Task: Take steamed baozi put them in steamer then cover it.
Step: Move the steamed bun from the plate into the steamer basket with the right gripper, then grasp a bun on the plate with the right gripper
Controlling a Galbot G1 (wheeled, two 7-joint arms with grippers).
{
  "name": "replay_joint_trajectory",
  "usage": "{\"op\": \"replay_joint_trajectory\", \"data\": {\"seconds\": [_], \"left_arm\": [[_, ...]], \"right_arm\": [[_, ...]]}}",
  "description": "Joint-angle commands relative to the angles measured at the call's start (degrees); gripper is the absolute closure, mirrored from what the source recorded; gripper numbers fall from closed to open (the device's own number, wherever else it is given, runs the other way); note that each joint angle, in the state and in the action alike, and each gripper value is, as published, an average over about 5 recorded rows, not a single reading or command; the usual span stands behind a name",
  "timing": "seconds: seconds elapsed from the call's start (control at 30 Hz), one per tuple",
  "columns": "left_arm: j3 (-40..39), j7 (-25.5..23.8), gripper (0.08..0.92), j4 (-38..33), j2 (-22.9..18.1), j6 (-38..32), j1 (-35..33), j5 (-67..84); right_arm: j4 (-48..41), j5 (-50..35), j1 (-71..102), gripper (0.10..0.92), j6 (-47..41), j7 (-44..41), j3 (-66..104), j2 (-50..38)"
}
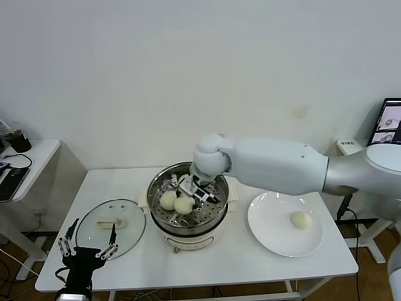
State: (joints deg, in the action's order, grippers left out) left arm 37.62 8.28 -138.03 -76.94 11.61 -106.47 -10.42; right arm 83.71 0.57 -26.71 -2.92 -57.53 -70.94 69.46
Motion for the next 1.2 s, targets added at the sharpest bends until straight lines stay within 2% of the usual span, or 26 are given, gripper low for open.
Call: {"op": "replay_joint_trajectory", "data": {"seconds": [0.03,0.7,0.97,1.2], "left_arm": [[0.0,0.1,0.177,-0.1,-0.3,-0.1,-0.1,-0.1],[-0.7,0.1,0.177,0.1,-0.4,-0.1,0.4,-0.3],[-0.6,0.1,0.177,0.0,-0.1,-0.1,0.4,-0.4],[0.0,0.0,0.177,-0.2,0.7,0.0,0.6,-0.4]], "right_arm": [[1.1,6.4,1.2,0.406,6.7,-0.8,-1.5,2.2],[4.4,6.4,-0.3,0.399,10.9,-3.1,-2.3,-0.9],[3.5,5.6,-2.2,0.226,11.2,-2.3,-1.3,-1.7],[1.8,3.4,-5.4,0.203,8.1,-2.9,1.8,-5.8]]}}
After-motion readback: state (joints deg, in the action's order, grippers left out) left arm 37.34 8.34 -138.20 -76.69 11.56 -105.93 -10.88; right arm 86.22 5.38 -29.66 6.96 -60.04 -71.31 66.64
